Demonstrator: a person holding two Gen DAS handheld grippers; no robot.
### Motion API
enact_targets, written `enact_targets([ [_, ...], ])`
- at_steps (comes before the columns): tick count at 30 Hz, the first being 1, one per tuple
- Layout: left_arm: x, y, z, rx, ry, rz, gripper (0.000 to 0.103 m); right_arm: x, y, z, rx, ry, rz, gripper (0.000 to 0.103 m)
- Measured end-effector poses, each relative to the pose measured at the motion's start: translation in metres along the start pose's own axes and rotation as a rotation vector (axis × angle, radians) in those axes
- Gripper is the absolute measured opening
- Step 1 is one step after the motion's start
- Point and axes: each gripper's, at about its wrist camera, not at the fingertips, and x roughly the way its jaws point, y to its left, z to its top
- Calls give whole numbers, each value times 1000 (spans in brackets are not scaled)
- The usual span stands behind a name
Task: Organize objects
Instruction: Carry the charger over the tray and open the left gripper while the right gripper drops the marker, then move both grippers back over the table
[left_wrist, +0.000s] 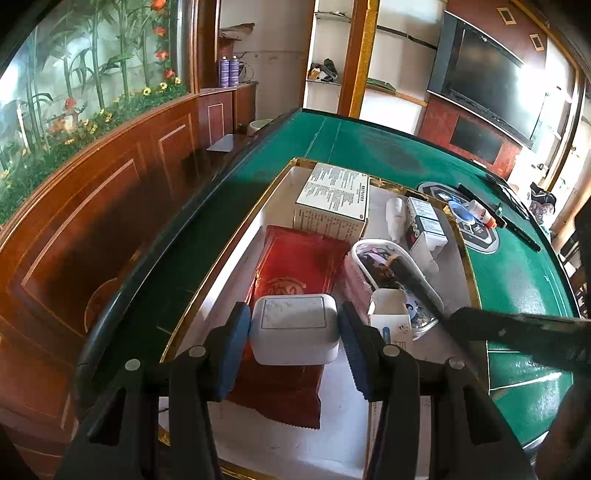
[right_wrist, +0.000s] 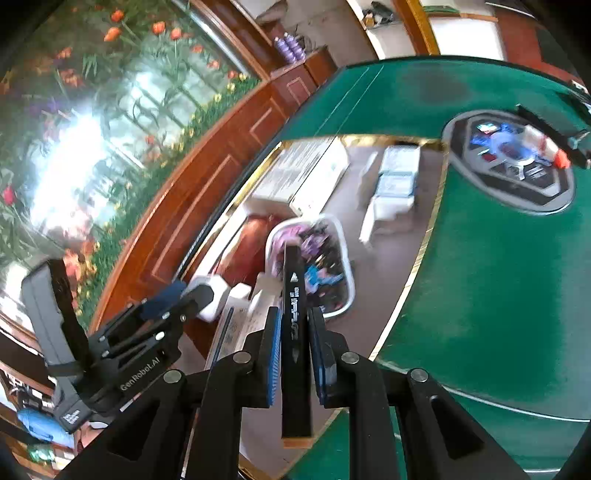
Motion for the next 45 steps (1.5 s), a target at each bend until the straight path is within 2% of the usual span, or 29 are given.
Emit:
enact_targets([
  [7, 9, -21, -2, 55, 8, -30, 49, 16, 7, -4, -26, 21, -19, 17],
  [9, 17, -28, -3, 66, 30, -43, 39, 15, 12, -5, -60, 7, -80, 17],
  [13, 22, -36, -3, 107, 17, -3, 42, 6, 12, -4, -92, -38, -158, 18],
  [14, 24, -38, -3, 126, 24, 14, 46, 3, 11, -3, -97, -51, -174, 18],
  [15, 28, -41, -5, 153, 41, 40, 56, 1, 9, -2, -93, -60, -184, 18],
  [16, 31, -43, -7, 166, 50, 50, 59, -1, 8, -1, -86, -65, -184, 19],
  [18, 31, -41, -9, 161, 56, 33, 60, -4, 5, 1, -67, -69, -173, 21],
  [20, 18, -32, -6, 114, 26, -17, 61, -10, 1, 2, -51, -80, -146, 23],
  [23, -5, -15, 3, 30, -45, -69, 73, -20, 3, 1, -45, -117, -92, 28],
  [25, -23, -1, 6, -21, -102, -94, 82, -24, 8, 0, -62, -124, -70, 46],
  [26, -30, 5, 6, -44, -122, -102, 86, -24, 9, -1, -67, -118, -59, 51],
  [27, -37, 11, 6, -67, -141, -105, 87, -25, 11, -3, -74, -108, -47, 58],
  [29, -46, 22, 3, -98, -162, -107, 87, -23, 17, -7, -104, -65, -29, 59],
  [31, -51, 30, 1, -115, -176, -107, 88, -19, 27, -14, -156, -13, -47, 59],
  [37, -56, 47, -6, -161, -192, -97, 88, 12, 64, -36, -327, 141, -159, 60],
  [41, -58, 51, -9, -172, -195, -101, 88, 41, 78, -45, -418, 239, -289, 59],
  [43, -59, 51, -10, -166, -198, -101, 88, 53, 78, -48, -448, 274, -331, 36],
  [45, -59, 50, -11, -162, -197, -107, 88, 59, 77, -46, -442, 272, -345, 34],
])
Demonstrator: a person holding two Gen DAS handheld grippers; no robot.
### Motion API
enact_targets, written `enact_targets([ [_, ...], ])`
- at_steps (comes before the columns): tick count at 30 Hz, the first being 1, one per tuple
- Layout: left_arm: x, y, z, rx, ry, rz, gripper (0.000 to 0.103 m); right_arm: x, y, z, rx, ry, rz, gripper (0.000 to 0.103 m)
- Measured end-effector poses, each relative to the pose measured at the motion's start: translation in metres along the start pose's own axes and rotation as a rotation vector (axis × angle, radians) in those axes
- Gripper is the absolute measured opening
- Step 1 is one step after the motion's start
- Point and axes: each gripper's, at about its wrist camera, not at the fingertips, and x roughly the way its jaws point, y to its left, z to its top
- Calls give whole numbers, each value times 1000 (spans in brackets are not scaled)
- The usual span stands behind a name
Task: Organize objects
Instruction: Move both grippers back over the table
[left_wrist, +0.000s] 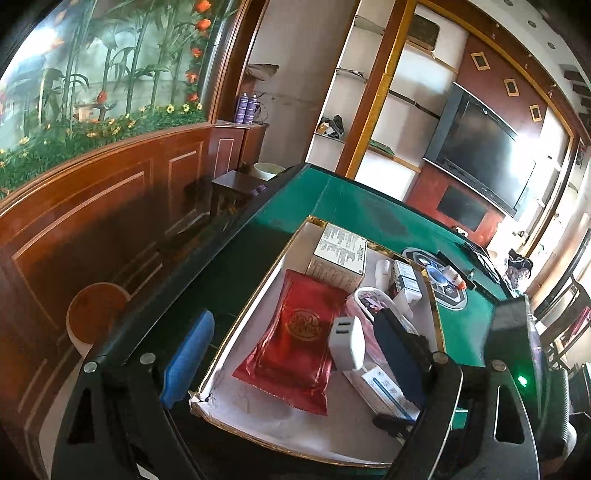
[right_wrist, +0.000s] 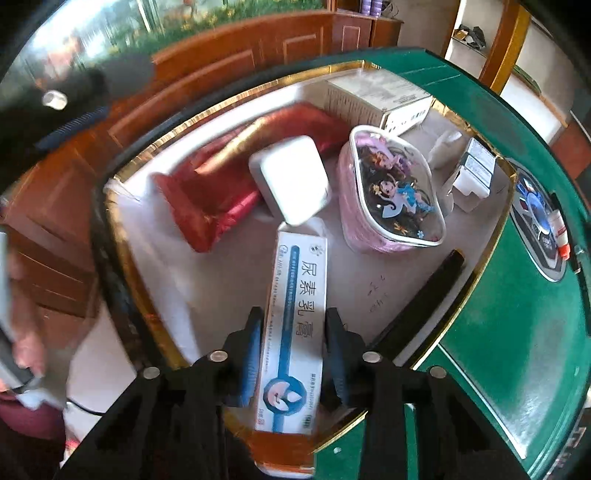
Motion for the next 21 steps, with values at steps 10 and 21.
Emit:
enact_targets([
  [10, -8, -17, 2, 21, -13, -54, 90, -23, -41, 5, 164, -155, 225, 45],
  [21, -9, -146, 18, 166, -88, -322, 103, -184, -161, -69, 254, -752, -332, 103],
])
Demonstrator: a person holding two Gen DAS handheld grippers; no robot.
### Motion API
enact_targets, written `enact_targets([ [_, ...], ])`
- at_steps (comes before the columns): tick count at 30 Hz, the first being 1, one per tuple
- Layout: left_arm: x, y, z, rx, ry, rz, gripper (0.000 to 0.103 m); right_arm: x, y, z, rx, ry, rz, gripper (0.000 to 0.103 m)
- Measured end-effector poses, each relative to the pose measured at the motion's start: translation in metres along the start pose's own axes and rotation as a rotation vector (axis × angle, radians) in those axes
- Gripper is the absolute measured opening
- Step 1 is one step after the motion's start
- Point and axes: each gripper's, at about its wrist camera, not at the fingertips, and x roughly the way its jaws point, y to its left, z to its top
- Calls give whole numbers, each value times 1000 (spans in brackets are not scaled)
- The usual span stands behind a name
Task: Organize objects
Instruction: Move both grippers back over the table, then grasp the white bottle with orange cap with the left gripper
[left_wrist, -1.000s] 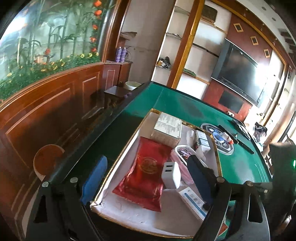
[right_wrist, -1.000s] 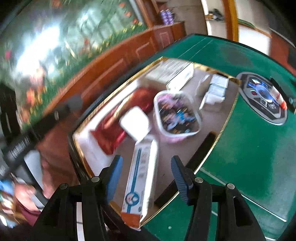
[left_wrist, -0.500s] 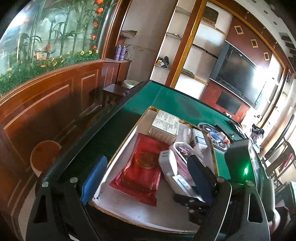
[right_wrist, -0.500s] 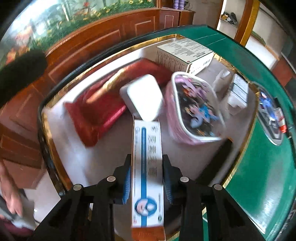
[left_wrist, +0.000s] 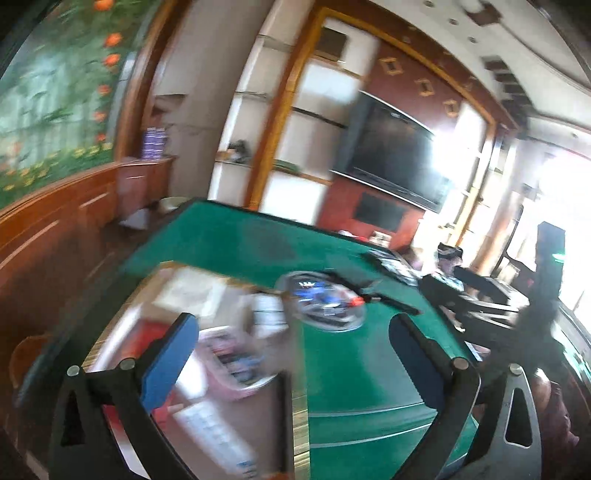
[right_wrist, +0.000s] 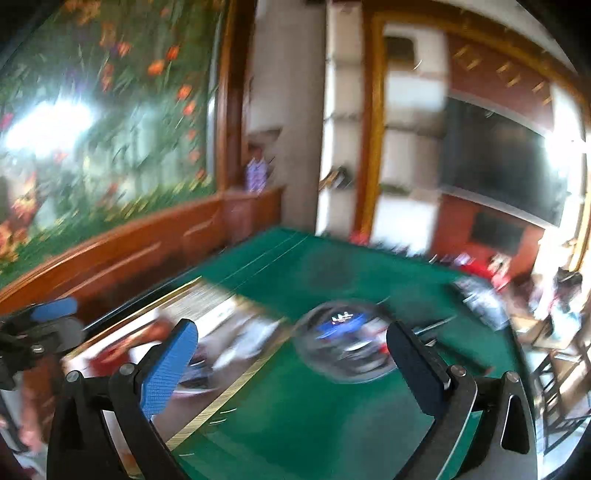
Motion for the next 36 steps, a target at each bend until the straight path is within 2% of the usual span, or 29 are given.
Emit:
enact_targets([
  [1, 10, -14, 1, 18, 10, -23, 103, 12, -24, -2, 34, 86, -43, 103],
  [3, 36, -43, 0, 64, 53, -40, 103, 26, -58, -11, 124, 178, -59, 103],
  [6, 73, -73, -2, 113, 129, -50, 103, 39, -114, -34, 307, 259, -85, 103],
  [8, 98, -82, 0, 123, 187, -26, 103, 43, -145, -48, 400, 293, -103, 103],
  [10, 116, -84, 5, 123, 220, -9, 103, 45, -169, -54, 474, 264, -119, 103],
  [14, 158, -84, 17, 79, 267, 85, 103, 41, -210, -49, 605, 82, -125, 103],
  [15, 174, -81, 21, 38, 290, 97, 103, 51, -216, -50, 647, 72, -111, 103],
  [16, 185, -79, 22, 8, 310, 104, 103, 62, -231, -60, 733, 103, -81, 103],
  [18, 217, -73, 24, -66, 365, 110, 102, 81, -246, -81, 820, 193, -62, 103],
  [20, 249, -74, 23, -90, 394, 138, 102, 93, -258, -97, 853, 295, -53, 103],
  [21, 266, -76, 23, -85, 395, 167, 102, 95, -260, -104, 872, 304, -42, 103],
  [24, 318, -80, 17, -62, 426, 263, 102, 89, -265, -110, 910, 290, -50, 103],
  [28, 363, -76, 8, -90, 480, 324, 102, 86, -263, -104, 885, 261, -48, 103],
  [30, 372, -73, 8, -124, 463, 330, 102, 87, -266, -107, 896, 262, -21, 103],
  [32, 383, -75, 8, -108, 454, 343, 102, 90, -270, -108, 922, 267, 0, 103],
  [35, 398, -79, 1, -59, 484, 345, 101, 93, -276, -113, 968, 276, 18, 103],
  [36, 402, -80, -2, -53, 503, 327, 97, 93, -278, -114, 977, 277, 13, 103],
])
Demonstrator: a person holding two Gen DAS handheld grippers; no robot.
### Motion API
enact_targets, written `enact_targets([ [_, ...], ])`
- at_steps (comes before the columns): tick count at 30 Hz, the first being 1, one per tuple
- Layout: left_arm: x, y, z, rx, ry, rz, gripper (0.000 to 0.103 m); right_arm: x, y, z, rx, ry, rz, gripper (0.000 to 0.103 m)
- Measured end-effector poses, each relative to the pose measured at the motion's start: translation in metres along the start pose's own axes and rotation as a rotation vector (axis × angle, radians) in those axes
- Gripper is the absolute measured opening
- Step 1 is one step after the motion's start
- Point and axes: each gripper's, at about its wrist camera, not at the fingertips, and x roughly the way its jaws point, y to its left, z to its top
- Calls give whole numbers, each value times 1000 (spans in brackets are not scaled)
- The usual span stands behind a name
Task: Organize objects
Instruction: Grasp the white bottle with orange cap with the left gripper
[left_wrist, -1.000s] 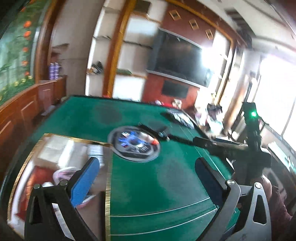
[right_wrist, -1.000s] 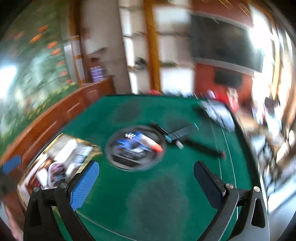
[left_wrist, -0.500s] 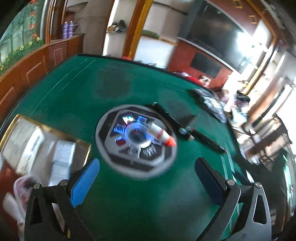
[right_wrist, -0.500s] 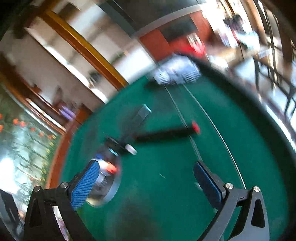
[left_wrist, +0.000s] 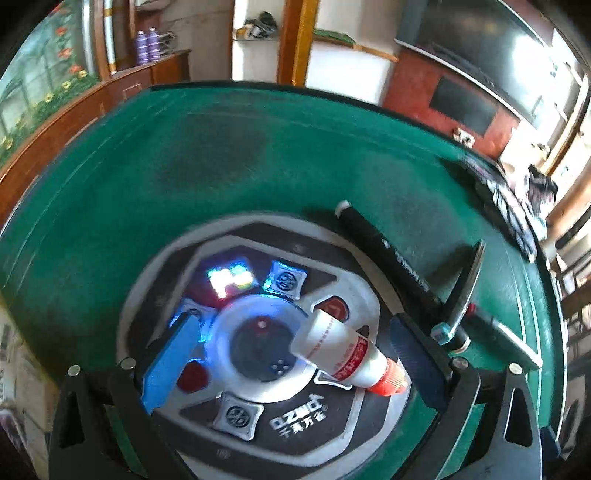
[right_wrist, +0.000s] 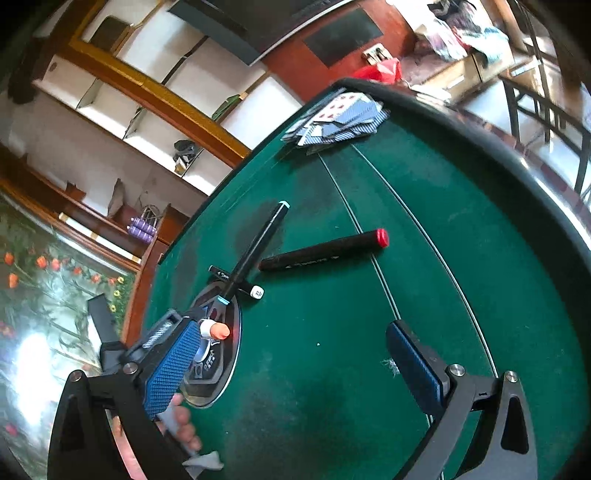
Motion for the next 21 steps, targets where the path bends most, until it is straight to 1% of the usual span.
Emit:
enact_targets([
  [1, 0, -4, -2, 26, -5, 4, 95, -1, -2, 0, 8, -3, -8, 103],
  [2, -2, -8, -6, 63, -10, 0, 81, 0, -2, 1, 11, -4, -12, 103],
  [3, -4, -13, -10, 112, -13, -3, 61, -1, -3, 1, 13, -8, -18, 103],
  [4, -7, -18, -14, 151, -12, -5, 50, -1, -3, 1, 13, -10, -25, 103],
  [5, -10, -23, -19, 193, -9, 0, 30, -1, -3, 0, 10, -9, -31, 103],
  [6, -15, -25, -26, 226, -5, -16, 27, 0, -2, 0, 6, -6, -38, 103],
  [7, -20, -24, -33, 248, -7, -8, 27, 1, -2, -1, 4, -3, -43, 103],
  [9, -29, -21, -46, 284, -1, -36, 27, 4, -3, -2, 4, 1, -51, 103],
  [11, -38, -15, -55, 307, -2, -37, 27, 4, -3, -2, 6, -3, -60, 103],
  [13, -41, -11, -55, 308, -7, -46, 27, 4, -3, -2, 3, -6, -65, 103],
  [14, -41, -9, -54, 306, -9, -59, 32, 4, -2, -3, 0, -7, -67, 103],
  [15, -39, -8, -51, 293, -7, -67, 42, 4, -2, -4, -3, -8, -71, 103],
  [16, -39, -6, -49, 276, -14, -72, 46, 4, -2, -4, -6, -8, -74, 103],
  [18, -41, -11, -44, 263, -54, -77, 60, 4, -2, -4, -8, -6, -77, 103],
  [19, -43, -13, -42, 274, -76, -64, 64, 4, -2, -4, -8, -6, -80, 103],
  [20, -43, -17, -40, 292, -96, -44, 70, 5, -2, -4, -8, -6, -82, 103],
  [21, -43, -22, -38, 319, -117, -23, 71, 5, -2, -4, -7, -7, -82, 103],
])
